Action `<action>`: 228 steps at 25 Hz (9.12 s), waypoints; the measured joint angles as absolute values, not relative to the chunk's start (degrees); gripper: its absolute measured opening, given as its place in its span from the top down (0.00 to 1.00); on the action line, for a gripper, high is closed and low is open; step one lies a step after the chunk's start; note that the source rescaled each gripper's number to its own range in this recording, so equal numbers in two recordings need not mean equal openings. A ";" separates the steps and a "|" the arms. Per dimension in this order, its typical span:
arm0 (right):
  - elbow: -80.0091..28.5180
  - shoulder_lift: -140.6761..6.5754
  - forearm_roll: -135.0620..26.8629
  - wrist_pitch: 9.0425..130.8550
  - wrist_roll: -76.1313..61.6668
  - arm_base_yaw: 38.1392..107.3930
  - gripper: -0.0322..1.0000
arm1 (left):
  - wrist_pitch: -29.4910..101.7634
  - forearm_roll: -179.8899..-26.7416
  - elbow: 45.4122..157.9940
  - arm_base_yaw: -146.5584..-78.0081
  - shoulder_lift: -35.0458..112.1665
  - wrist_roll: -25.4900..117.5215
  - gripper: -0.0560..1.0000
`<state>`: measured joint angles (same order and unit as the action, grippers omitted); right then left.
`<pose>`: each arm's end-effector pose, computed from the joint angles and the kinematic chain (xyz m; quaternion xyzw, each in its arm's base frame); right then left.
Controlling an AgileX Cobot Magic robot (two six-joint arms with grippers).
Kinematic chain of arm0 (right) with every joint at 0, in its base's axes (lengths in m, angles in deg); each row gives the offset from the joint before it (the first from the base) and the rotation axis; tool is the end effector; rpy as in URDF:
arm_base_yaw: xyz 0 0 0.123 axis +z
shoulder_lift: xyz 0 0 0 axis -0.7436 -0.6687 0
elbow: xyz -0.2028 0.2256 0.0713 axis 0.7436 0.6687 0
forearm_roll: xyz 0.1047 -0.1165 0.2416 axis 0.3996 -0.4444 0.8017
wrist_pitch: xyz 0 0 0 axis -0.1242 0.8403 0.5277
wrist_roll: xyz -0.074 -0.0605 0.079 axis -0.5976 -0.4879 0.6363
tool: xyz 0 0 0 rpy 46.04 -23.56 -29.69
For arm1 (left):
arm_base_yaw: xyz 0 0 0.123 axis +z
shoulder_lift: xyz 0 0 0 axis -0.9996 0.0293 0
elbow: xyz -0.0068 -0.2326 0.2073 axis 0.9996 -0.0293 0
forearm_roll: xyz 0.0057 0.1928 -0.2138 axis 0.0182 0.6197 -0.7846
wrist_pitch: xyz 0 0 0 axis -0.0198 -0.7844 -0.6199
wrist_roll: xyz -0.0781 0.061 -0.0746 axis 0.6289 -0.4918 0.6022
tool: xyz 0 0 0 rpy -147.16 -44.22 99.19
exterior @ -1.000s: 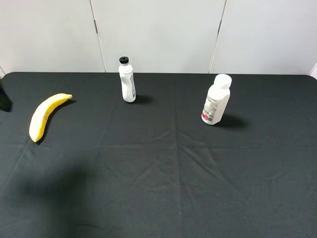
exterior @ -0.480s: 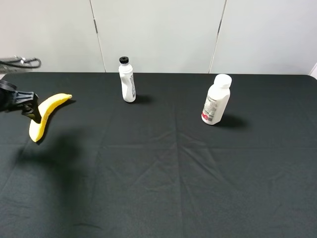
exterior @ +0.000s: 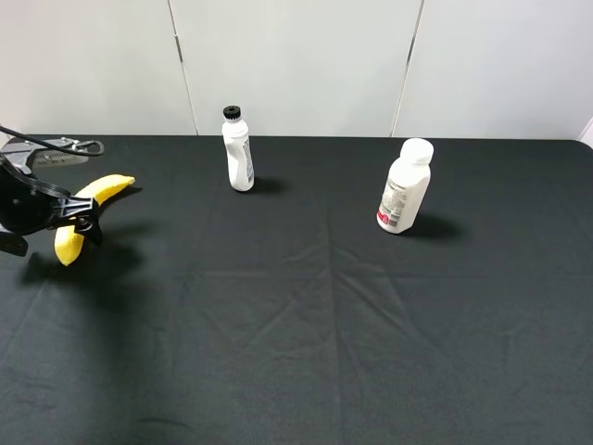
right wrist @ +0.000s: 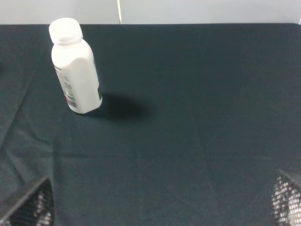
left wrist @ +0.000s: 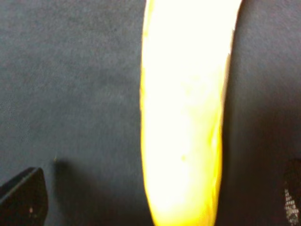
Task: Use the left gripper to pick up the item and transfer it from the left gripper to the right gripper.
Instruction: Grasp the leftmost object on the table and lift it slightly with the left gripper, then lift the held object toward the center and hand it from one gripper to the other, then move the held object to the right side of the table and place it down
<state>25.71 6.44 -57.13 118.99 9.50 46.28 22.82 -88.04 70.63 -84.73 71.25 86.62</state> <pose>0.0313 0.0080 0.2856 -0.0329 0.8381 0.0050 0.5444 0.3546 0.0234 0.0779 -0.0732 0.9813 0.0025 0.1780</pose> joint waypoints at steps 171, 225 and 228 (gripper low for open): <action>1.32 -85.45 14.97 115.15 -44.76 70.24 0.30 | 1.24 -99.72 74.09 -123.59 41.32 48.22 0.94; 1.27 -85.45 15.75 114.02 -42.16 70.24 0.94 | -26.37 -91.61 86.07 -123.59 28.61 75.00 0.00; 1.27 -85.45 15.75 113.58 -41.75 70.24 0.94 | -27.44 -88.62 86.07 -123.59 23.36 78.18 0.00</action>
<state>1.27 -85.45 15.75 113.58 -41.75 70.24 -27.44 -88.62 86.07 -123.59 23.36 78.18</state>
